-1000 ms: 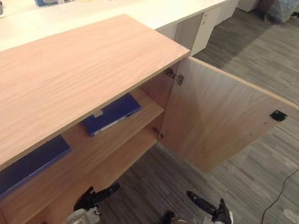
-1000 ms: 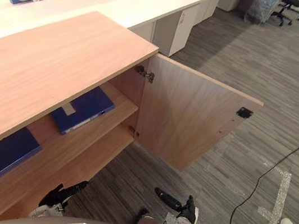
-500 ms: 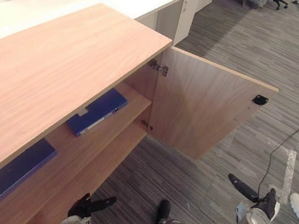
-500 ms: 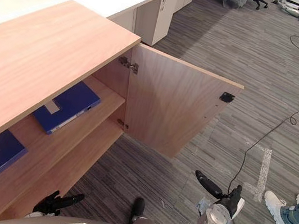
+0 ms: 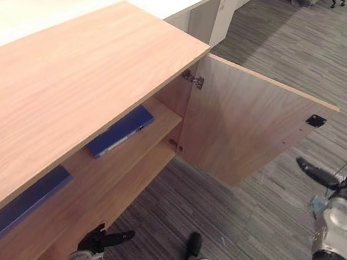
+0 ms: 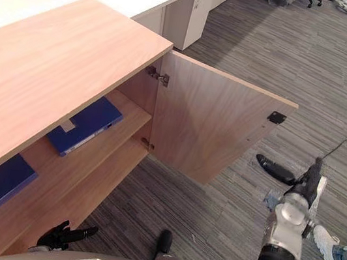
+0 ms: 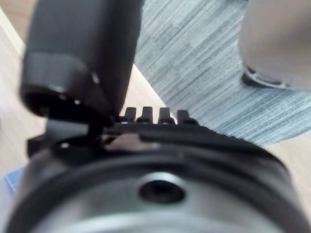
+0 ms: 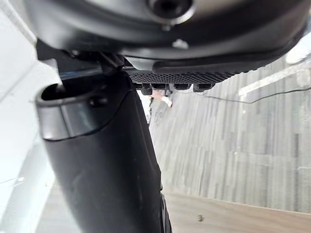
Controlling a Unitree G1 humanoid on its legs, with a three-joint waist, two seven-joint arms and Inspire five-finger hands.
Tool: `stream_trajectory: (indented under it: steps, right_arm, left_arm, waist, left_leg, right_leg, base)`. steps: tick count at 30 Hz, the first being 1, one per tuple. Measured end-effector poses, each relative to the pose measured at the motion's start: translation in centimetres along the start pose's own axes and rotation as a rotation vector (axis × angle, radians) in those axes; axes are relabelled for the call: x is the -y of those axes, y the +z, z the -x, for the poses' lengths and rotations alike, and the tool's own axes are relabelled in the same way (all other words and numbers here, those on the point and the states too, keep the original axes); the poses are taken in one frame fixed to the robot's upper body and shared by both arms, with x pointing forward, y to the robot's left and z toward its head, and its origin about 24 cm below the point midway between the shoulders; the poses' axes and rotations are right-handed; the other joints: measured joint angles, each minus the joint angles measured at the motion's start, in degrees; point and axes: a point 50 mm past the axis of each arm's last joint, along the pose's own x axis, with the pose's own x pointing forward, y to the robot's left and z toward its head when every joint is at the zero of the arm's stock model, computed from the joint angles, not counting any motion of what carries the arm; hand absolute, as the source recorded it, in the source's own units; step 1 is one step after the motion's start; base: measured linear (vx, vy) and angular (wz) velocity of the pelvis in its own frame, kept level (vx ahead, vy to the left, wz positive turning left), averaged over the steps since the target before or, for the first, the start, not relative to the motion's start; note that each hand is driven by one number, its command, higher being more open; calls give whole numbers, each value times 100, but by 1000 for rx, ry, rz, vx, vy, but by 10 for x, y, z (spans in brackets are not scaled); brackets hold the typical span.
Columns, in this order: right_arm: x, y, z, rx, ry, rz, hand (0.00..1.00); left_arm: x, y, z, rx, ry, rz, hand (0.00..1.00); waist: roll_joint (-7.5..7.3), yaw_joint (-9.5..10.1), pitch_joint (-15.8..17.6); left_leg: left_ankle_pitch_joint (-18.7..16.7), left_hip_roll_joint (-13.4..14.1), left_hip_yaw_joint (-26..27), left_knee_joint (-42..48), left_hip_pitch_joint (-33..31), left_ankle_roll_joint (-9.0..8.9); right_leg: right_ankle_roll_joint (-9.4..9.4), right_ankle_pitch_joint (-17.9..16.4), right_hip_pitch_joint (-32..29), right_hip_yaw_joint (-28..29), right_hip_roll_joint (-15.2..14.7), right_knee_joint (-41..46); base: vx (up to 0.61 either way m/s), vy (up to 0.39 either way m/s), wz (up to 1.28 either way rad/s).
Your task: Walk over to the cabinet, pick up the folder, carry it to the office cabinet, place the folder inside the office cabinet, then close the office cabinet door
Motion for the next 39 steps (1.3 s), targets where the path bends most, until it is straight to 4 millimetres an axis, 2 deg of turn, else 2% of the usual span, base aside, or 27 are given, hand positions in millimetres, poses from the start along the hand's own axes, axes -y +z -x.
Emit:
stream_trajectory:
  steps: [4, 8, 13, 16, 25, 30, 33, 36, 39]
  right_arm:
    - [-3, 33, -18, 76, 19, -28, 100]
    - [-7, 59, -31, 118, 45, -48, 100]
    - [-19, 71, -39, 116, 170, -31, 100]
    - [-28, 73, -41, 96, 230, -48, 100]
    - [-38, 85, -46, 85, 311, -148, 100]
    - [-38, 96, -46, 113, 396, 2, 100]
    - [-39, 105, -41, 153, 481, 128, 100]
    - [-35, 110, -27, 202, 602, 303, 100]
    - [-36, 114, -2, 241, 779, 441, 100]
  left_arm:
    - [-3, -3, 1, -6, 7, -3, 100]
    - [-8, -15, 5, -36, 20, 0, 100]
    - [-11, -28, 10, -70, 18, -1, 100]
    - [-10, -30, 10, -77, 9, -7, 100]
    - [-9, -30, 10, -77, -7, -5, 100]
    - [-8, -29, 10, -75, -17, -5, 100]
    - [-8, -29, 10, -74, -31, -7, 100]
    - [-8, -30, 10, -77, -48, -14, 100]
    - [-7, -34, 12, -88, -69, -47, 100]
  waist:
    - [37, 2, -24]
    - [180, 23, -112]
    - [235, 20, -134]
    - [285, 23, -135]
    - [439, -89, -98]
    - [488, -124, 3]
    - [455, -144, 129]
    - [374, -206, 237]
    - [274, -327, 321]
  left_leg:
    - [125, -132, -213, 106, -71, -2]
    - [174, -212, -366, 164, -97, -33]
    - [267, -340, -540, 279, -101, -22]
    - [267, -363, -576, 235, -93, -22]
    - [267, -364, -643, 232, -90, -22]
    - [266, -288, -654, 150, -50, -22]
    - [260, -201, -645, -22, 18, -27]
    - [249, -47, -644, -127, 21, -45]
    - [245, 83, -644, -119, 15, -59]
  right_leg:
    - [8, 6, 9, -3, -111, 1]
    - [8, 6, 44, -27, -202, 3]
    - [8, 6, 131, -20, -332, 1]
    - [10, 9, 131, -31, -356, 1]
    - [25, 22, 151, -64, -363, -1]
    - [23, 15, 146, -49, -284, -5]
    - [26, -22, 65, 35, -190, -7]
    - [5, -75, -14, 77, -18, -7]
    - [-44, -111, -84, 196, 155, -6]
  base:
    - [18, 34, 5]
    - [29, 41, 10]
    - [-2, 41, 8]
    - [-12, 26, 6]
    - [-1, 3, 1]
    - [-8, -13, -3]
    - [-18, -57, -18]
    - [5, -95, -14]
    - [14, -99, -30]
